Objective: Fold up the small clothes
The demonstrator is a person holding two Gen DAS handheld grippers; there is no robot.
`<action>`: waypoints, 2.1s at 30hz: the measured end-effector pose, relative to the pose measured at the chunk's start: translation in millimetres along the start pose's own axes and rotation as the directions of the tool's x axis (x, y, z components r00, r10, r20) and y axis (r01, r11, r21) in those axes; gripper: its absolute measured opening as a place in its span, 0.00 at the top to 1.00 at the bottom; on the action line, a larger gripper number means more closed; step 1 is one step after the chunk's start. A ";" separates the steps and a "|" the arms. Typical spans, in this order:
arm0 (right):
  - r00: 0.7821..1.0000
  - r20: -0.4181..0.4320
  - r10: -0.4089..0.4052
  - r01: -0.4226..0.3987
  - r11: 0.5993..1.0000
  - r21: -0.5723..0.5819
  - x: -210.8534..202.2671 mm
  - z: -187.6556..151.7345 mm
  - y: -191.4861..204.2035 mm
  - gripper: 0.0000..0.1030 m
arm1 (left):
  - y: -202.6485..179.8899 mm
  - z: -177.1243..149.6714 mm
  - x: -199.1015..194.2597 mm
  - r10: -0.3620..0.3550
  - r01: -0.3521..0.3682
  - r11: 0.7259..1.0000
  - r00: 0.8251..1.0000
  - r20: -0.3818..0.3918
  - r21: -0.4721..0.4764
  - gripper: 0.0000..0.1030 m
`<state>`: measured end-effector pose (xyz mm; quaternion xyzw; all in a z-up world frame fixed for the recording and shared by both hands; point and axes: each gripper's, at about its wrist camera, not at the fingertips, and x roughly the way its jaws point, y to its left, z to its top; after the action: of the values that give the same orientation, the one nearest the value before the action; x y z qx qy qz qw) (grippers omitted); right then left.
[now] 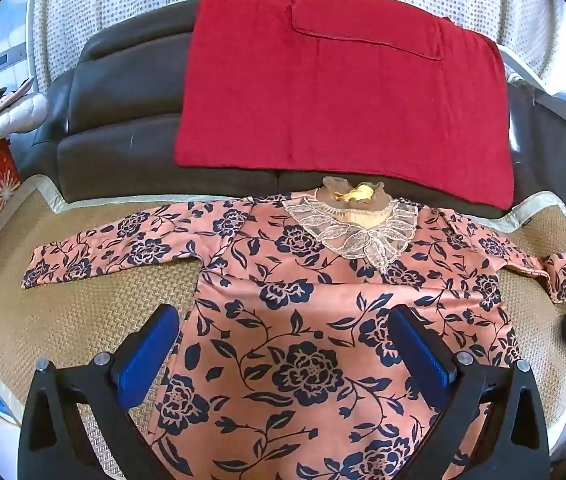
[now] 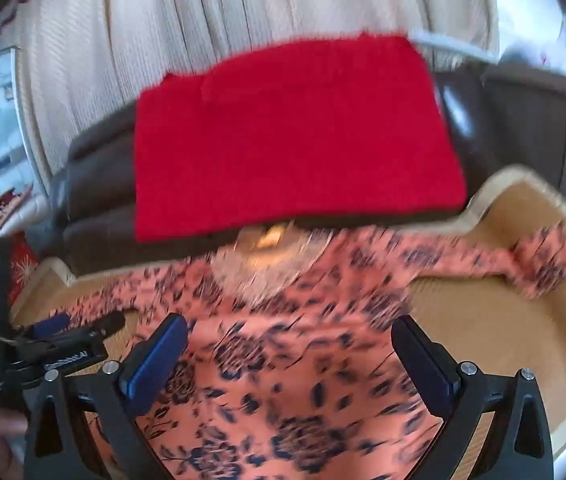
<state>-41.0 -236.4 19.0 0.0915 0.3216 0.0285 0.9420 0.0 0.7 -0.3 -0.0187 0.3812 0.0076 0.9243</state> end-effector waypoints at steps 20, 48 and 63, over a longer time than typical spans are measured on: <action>0.989 -0.138 -0.049 0.047 0.999 -0.016 19.8 -1.0 10.6 0.00 | 2.5 1.4 -0.9 -0.019 0.019 1.000 1.000 -0.001 -0.008 0.00; 0.990 -0.125 -0.059 0.053 0.997 -0.047 23.5 3.8 16.3 0.00 | -3.1 -0.3 -1.3 -0.021 0.021 1.000 1.000 0.009 -0.007 0.00; 0.990 -0.128 -0.056 0.049 0.997 -0.053 29.9 2.9 16.2 0.00 | -5.6 0.1 2.8 -0.002 0.002 1.000 1.000 0.006 0.018 0.00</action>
<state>-15.4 -217.6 6.4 0.0573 0.3834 0.0175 0.9216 2.3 -4.9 -2.0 -0.0108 0.3784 0.0031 0.9256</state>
